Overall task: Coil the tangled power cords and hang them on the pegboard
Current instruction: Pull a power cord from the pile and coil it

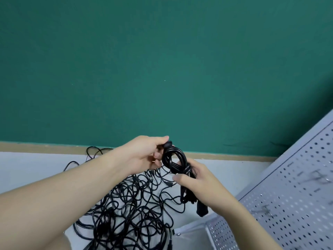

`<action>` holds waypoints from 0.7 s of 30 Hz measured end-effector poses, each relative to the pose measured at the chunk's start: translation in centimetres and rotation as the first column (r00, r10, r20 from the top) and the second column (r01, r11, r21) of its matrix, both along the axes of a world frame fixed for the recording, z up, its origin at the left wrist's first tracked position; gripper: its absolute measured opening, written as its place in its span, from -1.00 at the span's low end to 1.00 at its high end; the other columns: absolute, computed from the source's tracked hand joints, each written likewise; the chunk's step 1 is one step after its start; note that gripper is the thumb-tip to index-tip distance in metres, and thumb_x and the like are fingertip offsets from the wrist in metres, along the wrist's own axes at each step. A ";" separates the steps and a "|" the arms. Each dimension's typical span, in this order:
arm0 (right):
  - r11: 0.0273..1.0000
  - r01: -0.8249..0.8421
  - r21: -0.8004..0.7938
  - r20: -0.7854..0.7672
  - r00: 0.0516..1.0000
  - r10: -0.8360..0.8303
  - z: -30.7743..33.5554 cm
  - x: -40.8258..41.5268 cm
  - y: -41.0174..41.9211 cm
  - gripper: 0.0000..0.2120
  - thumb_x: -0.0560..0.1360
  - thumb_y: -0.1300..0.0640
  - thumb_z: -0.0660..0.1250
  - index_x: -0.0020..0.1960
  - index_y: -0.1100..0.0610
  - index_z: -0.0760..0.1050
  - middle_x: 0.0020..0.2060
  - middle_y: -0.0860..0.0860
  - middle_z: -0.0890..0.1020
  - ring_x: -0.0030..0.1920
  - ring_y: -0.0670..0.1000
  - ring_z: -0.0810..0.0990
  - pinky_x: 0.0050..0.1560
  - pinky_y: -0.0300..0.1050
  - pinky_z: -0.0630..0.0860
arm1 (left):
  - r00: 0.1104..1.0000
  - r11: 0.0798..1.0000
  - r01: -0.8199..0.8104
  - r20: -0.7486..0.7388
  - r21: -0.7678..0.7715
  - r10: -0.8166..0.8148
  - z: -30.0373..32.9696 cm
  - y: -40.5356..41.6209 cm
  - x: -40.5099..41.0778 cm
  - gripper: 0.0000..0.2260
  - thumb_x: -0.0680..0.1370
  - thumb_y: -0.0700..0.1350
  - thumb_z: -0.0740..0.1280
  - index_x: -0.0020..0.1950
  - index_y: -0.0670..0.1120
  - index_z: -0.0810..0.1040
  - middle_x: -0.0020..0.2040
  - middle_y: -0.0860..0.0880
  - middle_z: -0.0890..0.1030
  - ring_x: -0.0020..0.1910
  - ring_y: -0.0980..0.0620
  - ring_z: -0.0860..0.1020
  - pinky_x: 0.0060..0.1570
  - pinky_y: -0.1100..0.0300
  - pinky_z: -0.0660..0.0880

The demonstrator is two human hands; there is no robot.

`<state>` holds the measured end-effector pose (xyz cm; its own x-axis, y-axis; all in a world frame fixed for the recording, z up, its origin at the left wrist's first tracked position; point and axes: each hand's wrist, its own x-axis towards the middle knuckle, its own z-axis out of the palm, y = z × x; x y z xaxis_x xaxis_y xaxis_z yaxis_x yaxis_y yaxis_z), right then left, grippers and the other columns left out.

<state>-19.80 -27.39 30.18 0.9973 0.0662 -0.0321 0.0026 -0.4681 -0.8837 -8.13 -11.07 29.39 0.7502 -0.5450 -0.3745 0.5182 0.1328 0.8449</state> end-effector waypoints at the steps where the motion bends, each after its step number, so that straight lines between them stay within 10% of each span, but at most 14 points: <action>1: 1.000 0.008 0.030 -0.011 1.000 -0.008 0.0 0.0 -0.2 -0.84 0.56 0.22 0.44 0.03 -0.04 0.61 -0.24 -0.28 0.63 -0.20 -0.26 0.55 -0.07 -0.33 0.43 | 0.999 0.999 -0.041 -0.001 0.004 0.041 -0.2 -0.7 -0.1 -0.69 0.67 0.02 0.33 0.23 -0.21 0.58 -0.33 -0.05 0.54 -0.38 0.06 0.41 -0.44 0.26 0.34; 4: 0.995 0.069 0.075 -0.075 0.995 -0.064 -0.9 0.3 -1.0 -0.89 0.57 0.13 0.45 0.09 0.00 0.62 -0.18 -0.22 0.68 -0.13 -0.20 0.62 0.04 -0.13 0.55 | 0.996 0.993 -0.091 0.014 0.082 0.090 -0.9 -3.5 -1.0 -0.59 0.68 0.15 0.26 0.18 -0.19 0.63 -0.16 -0.09 0.67 -0.13 -0.07 0.49 -0.29 0.15 0.39; 9: 0.972 0.228 0.064 -0.175 0.961 -0.214 -3.8 0.7 -3.9 -0.86 0.61 0.06 0.40 0.15 0.05 0.59 0.01 0.03 0.74 -0.04 -0.07 0.70 0.06 -0.07 0.65 | 0.999 0.986 0.044 0.003 0.164 -0.045 -4.2 -7.8 -2.4 -0.69 0.68 0.16 0.22 -0.06 0.00 0.60 -0.22 0.02 0.63 -0.34 0.05 0.45 -0.33 0.21 0.33; 15: 0.989 0.132 -0.059 -0.348 0.926 -0.145 -6.3 0.0 -9.0 -0.80 0.56 -0.04 0.46 0.17 -0.11 0.60 0.01 -0.15 0.73 0.08 -0.12 0.67 0.22 -0.08 0.57 | 0.987 0.986 0.153 -0.050 0.067 -0.150 -9.5 -10.5 -3.8 -0.64 0.68 0.14 0.27 0.11 -0.11 0.70 -0.14 -0.03 0.65 -0.22 0.00 0.53 -0.25 0.19 0.41; 21: 0.985 0.154 -0.074 -0.561 0.811 -0.169 -11.6 1.4 -12.0 -0.72 0.58 0.03 0.46 0.21 0.13 0.53 0.00 0.12 0.73 -0.01 0.09 0.73 0.20 0.03 0.62 | 0.971 0.974 0.210 -0.137 0.088 -0.197 -17.6 -11.0 -4.3 -0.62 0.63 0.18 0.33 0.16 -0.12 0.64 -0.05 -0.11 0.65 -0.19 -0.02 0.60 -0.13 0.13 0.53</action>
